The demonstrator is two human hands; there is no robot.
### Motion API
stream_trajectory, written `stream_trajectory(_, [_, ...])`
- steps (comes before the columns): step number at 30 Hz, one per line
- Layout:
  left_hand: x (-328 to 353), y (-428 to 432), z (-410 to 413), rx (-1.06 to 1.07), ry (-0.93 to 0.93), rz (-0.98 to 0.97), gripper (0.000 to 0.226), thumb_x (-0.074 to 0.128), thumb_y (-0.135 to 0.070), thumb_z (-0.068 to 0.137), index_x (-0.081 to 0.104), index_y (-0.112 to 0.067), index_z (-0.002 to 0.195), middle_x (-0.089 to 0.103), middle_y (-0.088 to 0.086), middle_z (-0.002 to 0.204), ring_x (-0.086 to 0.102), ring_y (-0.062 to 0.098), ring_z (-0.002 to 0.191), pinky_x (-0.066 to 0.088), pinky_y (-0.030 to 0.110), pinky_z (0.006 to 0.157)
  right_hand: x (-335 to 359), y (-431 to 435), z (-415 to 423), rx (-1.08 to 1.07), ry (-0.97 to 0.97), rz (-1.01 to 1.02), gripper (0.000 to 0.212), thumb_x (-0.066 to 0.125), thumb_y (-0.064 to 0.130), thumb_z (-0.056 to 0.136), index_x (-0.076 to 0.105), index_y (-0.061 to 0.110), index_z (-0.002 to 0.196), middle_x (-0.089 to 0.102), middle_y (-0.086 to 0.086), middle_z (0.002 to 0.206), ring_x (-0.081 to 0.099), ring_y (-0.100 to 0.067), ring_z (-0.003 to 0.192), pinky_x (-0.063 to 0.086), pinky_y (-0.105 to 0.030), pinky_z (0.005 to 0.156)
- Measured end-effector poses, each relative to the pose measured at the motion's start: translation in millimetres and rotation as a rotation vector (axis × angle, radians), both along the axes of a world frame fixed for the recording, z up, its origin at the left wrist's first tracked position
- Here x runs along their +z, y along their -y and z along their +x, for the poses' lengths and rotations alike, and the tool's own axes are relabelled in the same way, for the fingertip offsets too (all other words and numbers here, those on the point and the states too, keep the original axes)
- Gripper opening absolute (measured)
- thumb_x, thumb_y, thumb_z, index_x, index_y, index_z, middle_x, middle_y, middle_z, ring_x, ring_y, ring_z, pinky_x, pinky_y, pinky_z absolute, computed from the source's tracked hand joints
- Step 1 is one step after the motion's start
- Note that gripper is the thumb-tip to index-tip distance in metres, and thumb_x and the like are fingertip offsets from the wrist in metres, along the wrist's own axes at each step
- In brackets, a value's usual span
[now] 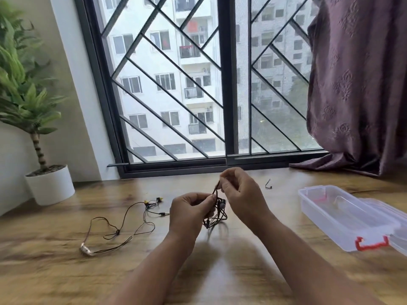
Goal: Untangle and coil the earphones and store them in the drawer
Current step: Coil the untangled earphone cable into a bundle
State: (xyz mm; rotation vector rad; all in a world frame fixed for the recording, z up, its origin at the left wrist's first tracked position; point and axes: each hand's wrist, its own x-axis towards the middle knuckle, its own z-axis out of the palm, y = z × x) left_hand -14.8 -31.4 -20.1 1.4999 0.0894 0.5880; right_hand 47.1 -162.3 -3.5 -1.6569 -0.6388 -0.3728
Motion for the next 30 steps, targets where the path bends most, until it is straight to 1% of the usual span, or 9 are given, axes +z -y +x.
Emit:
stream_trajectory(2, [0.2,-1.2,-0.6,-0.001,0.009,-0.022,0.005,0.076,-0.006,0.085,0.078,-0.002,0.081,0.07,0.004,0.059,0.058,0.01,0.052,0.047,0.017,0.051,0.1,-0.1,-1.1,0.102,-0.061,0.023,0.005,0.072,0.02,0.093,0.068,0.024,0.096,0.075,0.006,0.082,0.07,-0.006,0.078,0.056,-0.026,0.07])
stream_trajectory(4, [0.7,-1.9,-1.1,0.002,0.016,-0.026,0.006,0.077,-0.006,0.084,0.077,-0.001,0.082,0.069,0.004,0.058,0.057,0.009,0.051,0.046,0.017,0.05,0.1,0.1,-0.8,0.126,-0.052,-0.004,0.004,0.075,0.019,0.09,0.072,0.021,0.09,0.074,0.006,0.081,0.069,-0.007,0.078,0.058,-0.033,0.077])
stream_trajectory(6, [1.6,-1.0,-1.8,-0.016,0.019,-0.028,0.007,0.077,-0.007,0.084,0.078,0.0,0.083,0.069,0.003,0.057,0.056,0.009,0.05,0.045,0.016,0.049,-0.2,0.4,0.0,0.081,-0.01,-0.033,0.008,0.074,0.017,0.09,0.071,0.021,0.085,0.074,0.007,0.078,0.068,-0.005,0.076,0.056,-0.028,0.078])
stream_trajectory(8, [2.6,0.4,-2.5,-0.041,0.018,-0.041,0.007,0.078,-0.009,0.083,0.079,-0.002,0.083,0.07,0.004,0.059,0.056,0.01,0.052,0.045,0.016,0.049,-0.6,1.3,1.0,0.006,0.037,-0.071,0.013,0.071,0.016,0.092,0.066,0.024,0.084,0.073,0.008,0.077,0.068,-0.004,0.075,0.053,-0.023,0.073])
stream_trajectory(13, [3.7,2.9,-2.9,-0.083,0.019,-0.063,0.005,0.077,-0.009,0.084,0.079,-0.005,0.082,0.071,0.006,0.062,0.058,0.012,0.054,0.046,0.018,0.05,-1.8,0.8,3.2,-0.048,0.031,-0.046,0.015,0.061,0.014,0.099,0.057,0.024,0.088,0.074,0.013,0.077,0.07,-0.005,0.074,0.055,-0.019,0.065])
stream_trajectory(18, [2.5,0.2,-2.7,-0.073,-0.007,-0.108,0.007,0.076,-0.01,0.085,0.08,-0.006,0.081,0.073,0.01,0.066,0.061,0.013,0.057,0.05,0.019,0.053,0.4,1.4,1.4,0.018,-0.03,0.025,0.008,0.068,0.023,0.096,0.062,0.025,0.091,0.076,0.011,0.078,0.071,-0.005,0.071,0.054,-0.016,0.061])
stream_trajectory(22, [1.7,-1.3,-3.3,-0.077,-0.009,-0.138,0.007,0.077,-0.012,0.085,0.08,-0.006,0.081,0.072,0.01,0.067,0.061,0.014,0.058,0.051,0.02,0.055,-1.1,0.4,0.4,0.046,-0.042,-0.02,0.01,0.076,0.024,0.089,0.066,0.023,0.086,0.074,0.003,0.081,0.07,-0.013,0.08,0.058,-0.03,0.073])
stream_trajectory(26, [2.8,-1.2,-2.2,-0.106,-0.004,-0.165,0.009,0.076,-0.012,0.086,0.079,-0.004,0.087,0.072,0.01,0.069,0.061,0.014,0.059,0.053,0.021,0.059,-2.4,0.0,0.4,-0.032,-0.017,-0.043,0.016,0.069,0.022,0.095,0.059,0.026,0.083,0.073,0.006,0.075,0.068,-0.01,0.074,0.052,-0.02,0.065])
stream_trajectory(30, [2.5,0.1,0.1,-0.111,-0.004,-0.19,0.013,0.073,-0.009,0.088,0.076,0.002,0.094,0.072,0.011,0.073,0.063,0.013,0.062,0.054,0.021,0.062,-0.8,0.3,1.6,-0.049,-0.018,-0.022,0.014,0.059,0.019,0.102,0.052,0.022,0.09,0.074,0.015,0.074,0.07,-0.007,0.067,0.051,-0.016,0.057])
